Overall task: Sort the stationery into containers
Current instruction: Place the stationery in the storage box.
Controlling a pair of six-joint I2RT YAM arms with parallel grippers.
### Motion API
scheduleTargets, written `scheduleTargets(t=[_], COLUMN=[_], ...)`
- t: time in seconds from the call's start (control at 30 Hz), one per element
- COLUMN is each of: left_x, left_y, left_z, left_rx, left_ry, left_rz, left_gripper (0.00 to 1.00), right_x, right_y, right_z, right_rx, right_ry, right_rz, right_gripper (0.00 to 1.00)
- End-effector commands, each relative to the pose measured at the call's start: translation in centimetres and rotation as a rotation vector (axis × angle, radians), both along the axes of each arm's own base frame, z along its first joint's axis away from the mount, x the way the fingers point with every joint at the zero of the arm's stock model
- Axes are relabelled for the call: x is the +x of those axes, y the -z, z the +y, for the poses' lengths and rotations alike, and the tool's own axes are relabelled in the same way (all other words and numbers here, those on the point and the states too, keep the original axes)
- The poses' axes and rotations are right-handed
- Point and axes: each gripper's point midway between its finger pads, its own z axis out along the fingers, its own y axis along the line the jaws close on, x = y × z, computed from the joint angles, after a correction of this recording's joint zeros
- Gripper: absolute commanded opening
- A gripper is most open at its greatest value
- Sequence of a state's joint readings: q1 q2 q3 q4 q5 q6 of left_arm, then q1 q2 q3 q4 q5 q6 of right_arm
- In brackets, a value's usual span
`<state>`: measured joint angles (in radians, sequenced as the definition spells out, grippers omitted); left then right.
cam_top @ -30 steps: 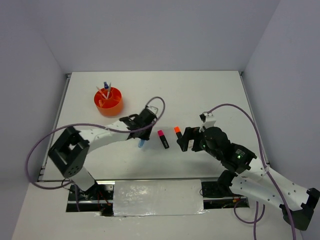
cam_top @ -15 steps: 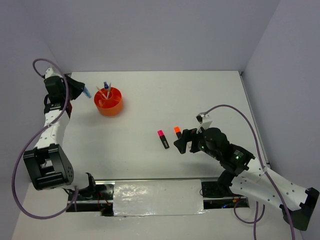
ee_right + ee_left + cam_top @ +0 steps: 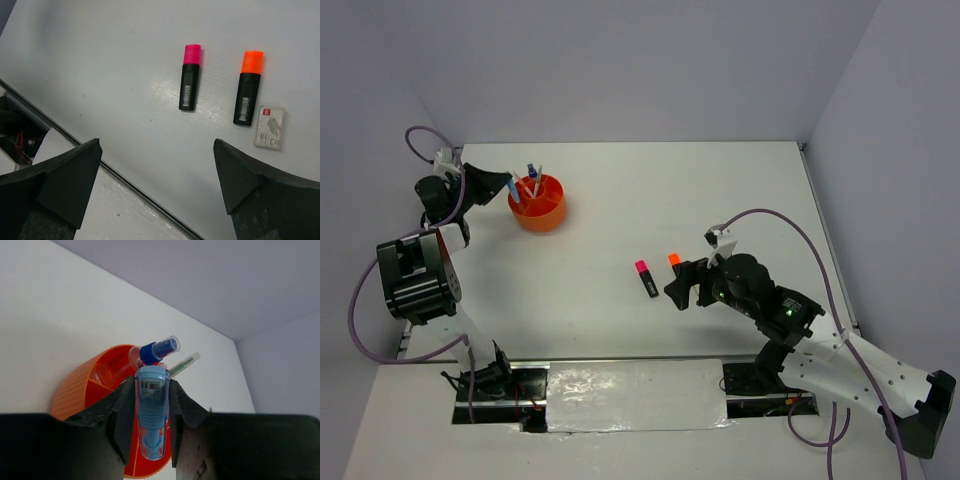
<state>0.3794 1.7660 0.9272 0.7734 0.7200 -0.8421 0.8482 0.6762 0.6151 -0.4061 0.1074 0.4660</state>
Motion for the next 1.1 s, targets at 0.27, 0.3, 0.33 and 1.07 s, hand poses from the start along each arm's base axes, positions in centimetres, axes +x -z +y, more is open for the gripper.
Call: scheduleTargets(t=[0.27, 0.3, 0.33, 1.07], left_x=[-0.3, -0.3, -0.2, 0.3], left_y=[-1.0, -0.5, -0.5, 0.0], left_z=[0.7, 0.8, 0.9, 2.1], left_rx=[0.067, 0.074, 0.084, 0.111], left_ry=[0.005, -0.004, -0.007, -0.040], left_rz=[-0.138, -0.121, -0.120, -0.077], left_gripper=[0.04, 0.04, 0.05, 0.53], right_x=[0.2, 0.2, 0.2, -0.5], right_y=[-1.2, -1.2, -1.4, -1.8], right_z=[1.3, 1.3, 1.2, 0.8], right_rx=[0.017, 0.018, 0.021, 0.023], right_ry=[-0.048, -0.050, -0.050, -0.069], right_rz=[-0.027, -0.028, -0.032, -0.040], right_gripper=[1.00, 1.00, 1.00, 1.00])
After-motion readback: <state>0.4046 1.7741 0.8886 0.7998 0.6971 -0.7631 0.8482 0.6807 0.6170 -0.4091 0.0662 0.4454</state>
